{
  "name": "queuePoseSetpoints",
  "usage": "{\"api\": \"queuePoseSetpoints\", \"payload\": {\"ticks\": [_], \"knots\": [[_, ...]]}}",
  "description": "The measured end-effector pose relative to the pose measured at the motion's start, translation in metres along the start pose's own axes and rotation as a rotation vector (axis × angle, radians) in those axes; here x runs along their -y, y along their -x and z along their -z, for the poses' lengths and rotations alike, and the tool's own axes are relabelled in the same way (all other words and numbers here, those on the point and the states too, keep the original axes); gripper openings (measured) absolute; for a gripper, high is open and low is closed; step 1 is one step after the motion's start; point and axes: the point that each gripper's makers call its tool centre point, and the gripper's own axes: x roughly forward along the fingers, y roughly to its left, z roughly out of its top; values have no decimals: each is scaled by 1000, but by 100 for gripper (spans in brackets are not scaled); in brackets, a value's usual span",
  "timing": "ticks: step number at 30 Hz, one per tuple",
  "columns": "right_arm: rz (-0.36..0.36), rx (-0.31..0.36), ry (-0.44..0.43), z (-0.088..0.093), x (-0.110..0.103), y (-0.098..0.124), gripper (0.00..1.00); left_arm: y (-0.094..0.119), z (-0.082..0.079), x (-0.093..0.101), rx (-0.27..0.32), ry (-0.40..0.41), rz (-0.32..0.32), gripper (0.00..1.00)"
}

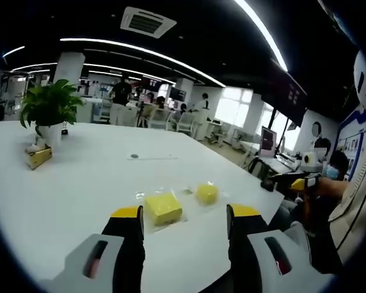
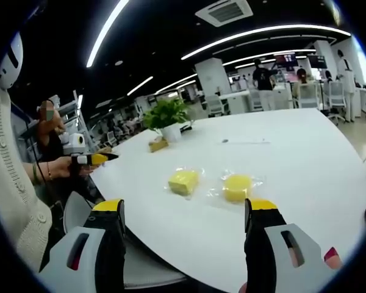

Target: Compare the silicone blocks by pressing each to a similar depth, holding the contact briefly, and releasing to observe deformation and rebound differences across the visible hardness samples.

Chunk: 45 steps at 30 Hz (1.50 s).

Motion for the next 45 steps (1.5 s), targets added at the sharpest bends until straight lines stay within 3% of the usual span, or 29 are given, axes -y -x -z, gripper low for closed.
{"api": "queuePoseSetpoints", "payload": {"ticks": [18, 28, 31, 32, 35, 41, 45], "knots": [[22, -48, -31, 1, 5, -18, 74, -62, 2, -59, 0, 187, -23, 56], [23, -75, -46, 3, 10, -29, 74, -92, 21, -85, -46, 239, -27, 56], [25, -89, -50, 6, 12, -31, 74, -103, 29, -97, -62, 270, -21, 52], [25, -93, -52, 7, 13, -32, 74, -106, 38, -100, -105, 329, -9, 48], [28, -102, -54, 9, 15, -32, 74, -119, 42, -112, -97, 331, 0, 45], [42, -122, -64, 12, 21, -35, 74, -139, 52, -127, -112, 355, -17, 51], [52, -135, -71, 14, 26, -36, 74, -150, 58, -126, -138, 357, -11, 52]]}}
